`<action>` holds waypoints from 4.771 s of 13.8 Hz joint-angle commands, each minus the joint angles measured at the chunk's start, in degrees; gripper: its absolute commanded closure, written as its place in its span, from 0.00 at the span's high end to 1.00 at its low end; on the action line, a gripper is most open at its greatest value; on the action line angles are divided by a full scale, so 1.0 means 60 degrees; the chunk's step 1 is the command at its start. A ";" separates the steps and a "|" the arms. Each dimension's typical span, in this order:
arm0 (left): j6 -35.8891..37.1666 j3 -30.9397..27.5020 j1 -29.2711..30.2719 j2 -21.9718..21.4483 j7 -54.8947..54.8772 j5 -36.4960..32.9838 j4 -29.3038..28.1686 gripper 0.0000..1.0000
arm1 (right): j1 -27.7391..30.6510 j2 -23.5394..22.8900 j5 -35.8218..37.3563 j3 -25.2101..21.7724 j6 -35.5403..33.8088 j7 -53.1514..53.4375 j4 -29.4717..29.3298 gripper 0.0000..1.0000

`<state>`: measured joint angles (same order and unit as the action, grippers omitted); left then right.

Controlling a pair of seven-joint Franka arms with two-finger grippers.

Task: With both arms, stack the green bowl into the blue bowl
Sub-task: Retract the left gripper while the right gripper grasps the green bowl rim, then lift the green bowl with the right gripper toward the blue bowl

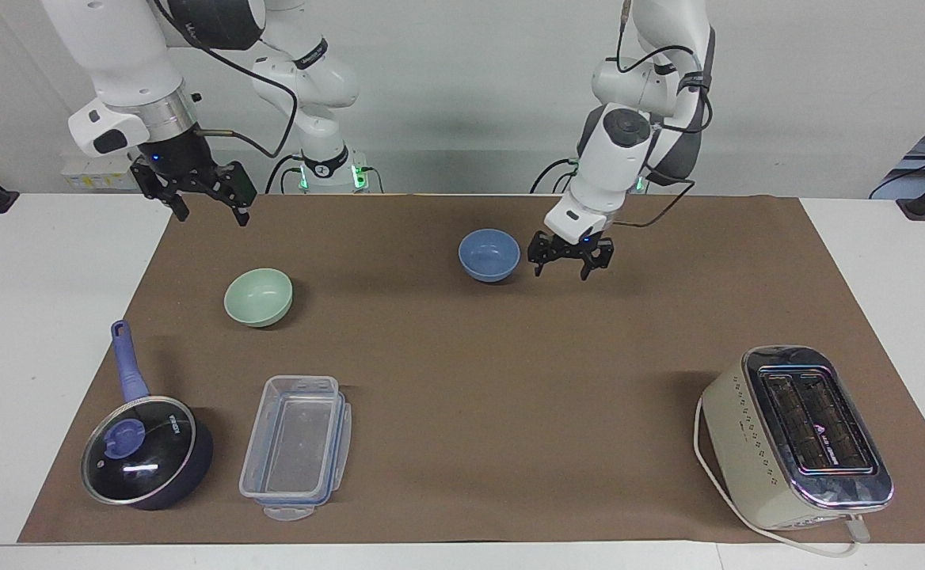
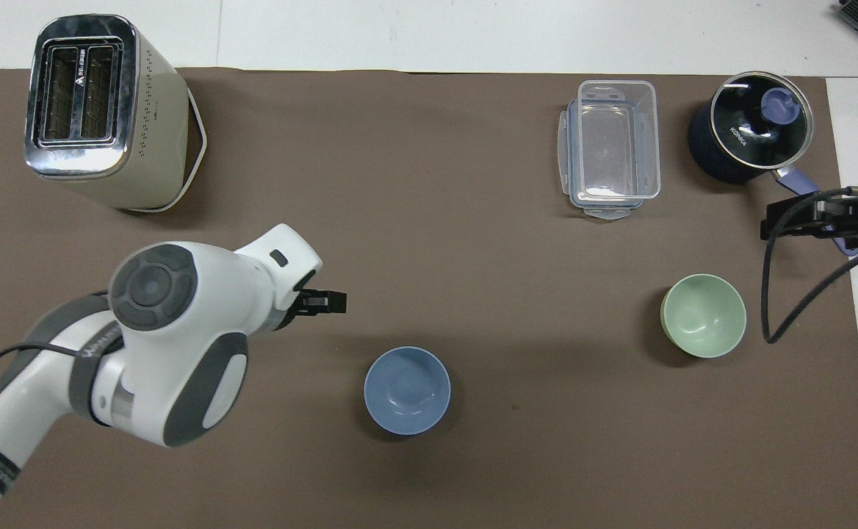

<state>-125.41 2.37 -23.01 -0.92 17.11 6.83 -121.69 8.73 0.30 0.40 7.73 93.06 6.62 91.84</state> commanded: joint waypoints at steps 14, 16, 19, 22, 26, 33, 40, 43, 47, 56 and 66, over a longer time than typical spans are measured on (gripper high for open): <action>0.6999 0.0059 0.3264 0.0168 -0.2983 -0.1227 0.5455 1.00 | 0.1724 -0.0121 -0.0110 0.0029 0.5290 -0.2348 0.5405 1.00; 0.6768 0.0059 0.3264 0.0110 -0.2925 -0.1154 0.5399 1.00 | 0.1841 -0.0532 -0.0110 0.0029 0.5802 -0.2348 0.5610 1.00; 0.6796 0.0044 0.3249 0.0065 -0.2910 -0.1183 0.5310 1.00 | 0.1943 -0.0899 -0.0096 0.0029 0.6300 -0.2377 0.5961 0.99; 0.6781 0.0044 0.3249 0.0065 -0.2910 -0.1183 0.5310 1.00 | 0.1988 -0.0929 -0.0096 0.0015 0.6654 -0.2919 0.6285 0.92; 0.6781 0.0044 0.3249 0.0065 -0.2910 -0.1183 0.5310 1.00 | 0.1973 -0.0944 -0.0096 0.0029 0.6508 -0.2934 0.6256 0.82; 0.6781 0.0044 0.3249 0.0065 -0.2910 -0.1183 0.5310 1.00 | 0.1973 -0.0885 -0.0096 0.0044 0.6010 -0.3225 0.6124 0.51; 0.6781 0.0044 0.3249 0.0065 -0.2910 -0.1183 0.5310 1.00 | 0.1973 -0.0827 -0.0125 0.0059 0.5513 -0.3359 0.5700 0.00; 0.6781 0.0044 0.3249 0.0065 -0.2910 -0.1183 0.5310 1.00 | 0.1842 -0.0579 -0.0561 0.0073 0.4489 -0.3271 0.5159 0.00; 0.6781 0.0044 0.3249 0.0065 -0.2910 -0.1183 0.5310 1.00 | 0.1433 0.0372 -0.0989 0.0147 0.3550 -0.3242 0.5113 0.00; 0.6781 0.0044 0.3249 0.0065 -0.2910 -0.1183 0.5310 1.00 | -0.1655 0.1664 -0.2015 0.0161 0.2844 -0.1592 0.5128 0.00; 0.6781 0.0044 0.3249 0.0065 -0.2910 -0.1183 0.5310 1.00 | -0.5495 0.0933 -0.1985 0.0176 0.4866 0.2368 0.5523 0.00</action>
<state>-85.69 2.17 -4.01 -0.74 -0.22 0.92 -90.43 -23.30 6.21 -10.47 9.15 120.74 20.46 124.10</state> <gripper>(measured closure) 0.000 0.956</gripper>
